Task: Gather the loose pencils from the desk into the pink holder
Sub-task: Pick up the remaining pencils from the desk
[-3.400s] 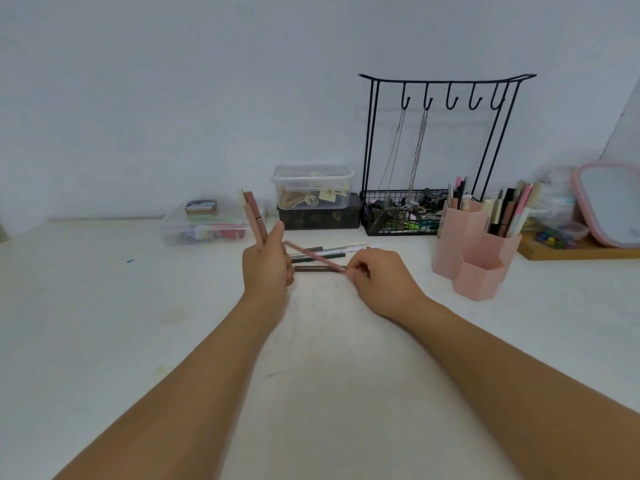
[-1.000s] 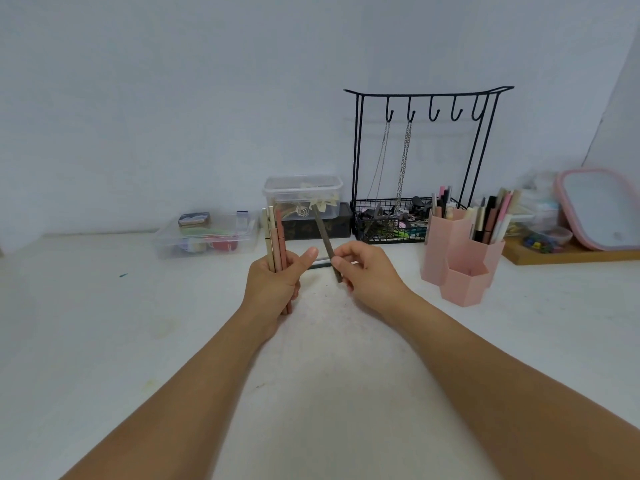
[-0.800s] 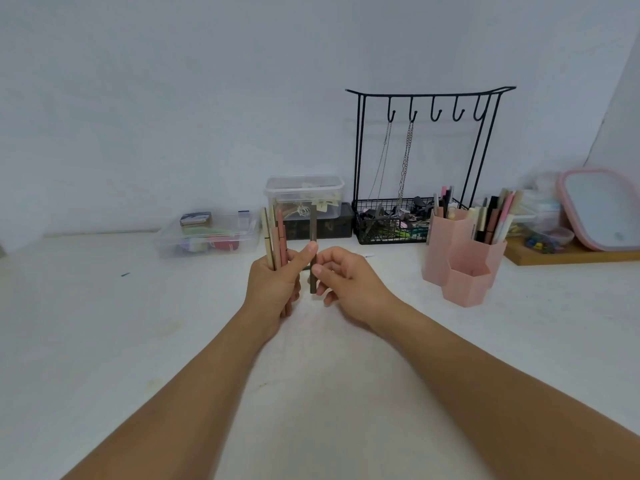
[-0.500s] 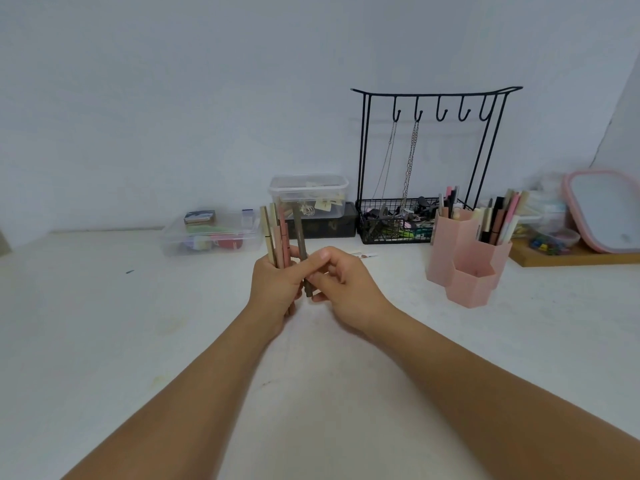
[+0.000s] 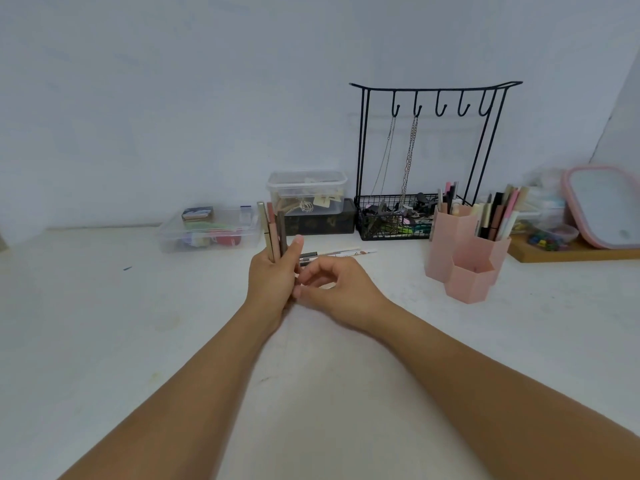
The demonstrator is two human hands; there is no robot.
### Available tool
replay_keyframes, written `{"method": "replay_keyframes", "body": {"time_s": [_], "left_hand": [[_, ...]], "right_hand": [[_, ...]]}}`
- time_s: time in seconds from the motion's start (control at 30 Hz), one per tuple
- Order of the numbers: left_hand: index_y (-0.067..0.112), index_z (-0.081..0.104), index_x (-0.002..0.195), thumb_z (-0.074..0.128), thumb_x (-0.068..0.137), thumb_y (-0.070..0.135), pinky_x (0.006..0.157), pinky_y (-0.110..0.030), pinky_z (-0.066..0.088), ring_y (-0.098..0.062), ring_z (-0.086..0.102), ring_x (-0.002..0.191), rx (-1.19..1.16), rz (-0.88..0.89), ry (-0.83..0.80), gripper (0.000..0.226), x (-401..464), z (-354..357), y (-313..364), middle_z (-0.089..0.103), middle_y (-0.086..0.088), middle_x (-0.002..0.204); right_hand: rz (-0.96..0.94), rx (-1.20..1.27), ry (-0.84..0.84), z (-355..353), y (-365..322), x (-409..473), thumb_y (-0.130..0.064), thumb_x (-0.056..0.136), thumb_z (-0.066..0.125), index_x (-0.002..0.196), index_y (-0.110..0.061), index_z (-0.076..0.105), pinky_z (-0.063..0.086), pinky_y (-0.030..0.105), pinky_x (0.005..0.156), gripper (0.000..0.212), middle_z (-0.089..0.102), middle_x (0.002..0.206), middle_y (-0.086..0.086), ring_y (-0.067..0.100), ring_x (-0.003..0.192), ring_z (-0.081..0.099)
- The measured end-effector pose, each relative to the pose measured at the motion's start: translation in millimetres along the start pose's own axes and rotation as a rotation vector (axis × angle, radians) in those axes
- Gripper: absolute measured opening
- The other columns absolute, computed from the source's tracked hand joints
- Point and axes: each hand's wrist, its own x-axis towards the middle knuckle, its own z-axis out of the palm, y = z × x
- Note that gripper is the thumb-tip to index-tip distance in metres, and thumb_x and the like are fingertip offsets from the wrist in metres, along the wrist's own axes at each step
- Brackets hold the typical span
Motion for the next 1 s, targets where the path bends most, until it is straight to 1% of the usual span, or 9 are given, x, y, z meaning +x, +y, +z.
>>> {"method": "replay_keyframes", "body": {"time_s": [0.13,0.23,0.3,0.37,0.43,0.53,0.77,0.9,1.0], "left_hand": [[0.010,0.058,0.064,0.062,0.097,0.047,0.052,-0.029,0.044,-0.018,0.056,0.052,0.068,0.006,0.008,0.050,-3,-2,4,0.060,-0.002,0.053],[0.012,0.062,0.076,0.061,0.098,0.046,0.051,-0.030,0.045,-0.015,0.054,0.048,0.097,0.039,0.020,0.041,-3,-6,5,0.056,-0.001,0.054],[0.015,0.064,0.082,0.060,0.098,0.046,0.046,-0.028,0.041,-0.015,0.049,0.048,0.105,0.035,0.048,0.035,-1,-8,7,0.051,0.001,0.053],[0.016,0.060,0.077,0.059,0.098,0.048,0.043,-0.026,0.034,-0.015,0.043,0.046,0.095,-0.024,0.096,0.038,0,-10,9,0.046,0.002,0.051],[0.016,0.051,0.069,0.061,0.097,0.047,0.044,-0.026,0.031,-0.012,0.037,0.043,0.012,-0.090,0.121,0.043,1,-10,9,0.042,0.005,0.047],[0.018,0.040,0.066,0.065,0.097,0.041,0.049,-0.028,0.030,-0.009,0.034,0.038,-0.105,-0.135,0.131,0.046,3,-12,11,0.038,0.009,0.042],[0.019,0.040,0.068,0.065,0.098,0.036,0.049,-0.029,0.031,-0.007,0.035,0.036,-0.139,-0.146,0.164,0.042,5,-11,10,0.038,0.010,0.040],[0.019,0.040,0.069,0.065,0.098,0.037,0.049,-0.029,0.032,-0.008,0.035,0.037,-0.132,-0.149,0.160,0.042,6,-10,10,0.038,0.010,0.040],[0.018,0.040,0.069,0.065,0.097,0.039,0.050,-0.030,0.032,-0.010,0.035,0.041,-0.113,-0.147,0.160,0.043,6,-10,9,0.039,0.009,0.041]], "right_hand": [[0.013,-0.317,0.192,-24,15,9,-0.014,0.087,0.070,0.084,-0.016,0.073,0.050,0.022,0.077,0.004,0.072,0.086,-0.005,0.009,0.081,0.064],[0.048,-0.437,0.260,-36,28,15,-0.015,0.092,0.065,0.102,-0.021,0.069,0.045,0.023,0.085,0.012,0.067,0.106,-0.006,0.010,0.092,0.057],[0.055,-0.473,0.180,-35,31,18,-0.020,0.095,0.063,0.122,-0.023,0.063,0.043,0.026,0.095,0.027,0.062,0.124,-0.006,0.012,0.105,0.054],[0.036,-0.595,0.068,-31,32,21,-0.026,0.098,0.059,0.137,-0.024,0.055,0.043,0.034,0.104,0.039,0.054,0.138,-0.005,0.019,0.119,0.051],[0.032,-0.701,0.017,-30,31,24,-0.029,0.101,0.054,0.142,-0.022,0.050,0.041,0.036,0.105,0.042,0.049,0.143,-0.003,0.024,0.126,0.045],[0.039,-0.763,-0.004,-30,30,29,-0.034,0.102,0.050,0.138,-0.023,0.052,0.044,0.037,0.097,0.038,0.050,0.138,-0.003,0.025,0.121,0.044],[0.059,-0.784,0.074,-30,36,41,-0.030,0.100,0.054,0.112,-0.021,0.061,0.047,0.034,0.079,0.017,0.052,0.104,-0.004,0.021,0.099,0.051],[0.063,-0.819,0.037,-34,34,40,-0.025,0.100,0.052,0.112,-0.019,0.060,0.047,0.034,0.082,0.015,0.048,0.112,-0.001,0.021,0.099,0.048],[0.035,-0.769,-0.002,-41,32,38,-0.019,0.099,0.055,0.100,-0.019,0.062,0.047,0.033,0.083,0.007,0.056,0.108,-0.001,0.019,0.095,0.052]]}}
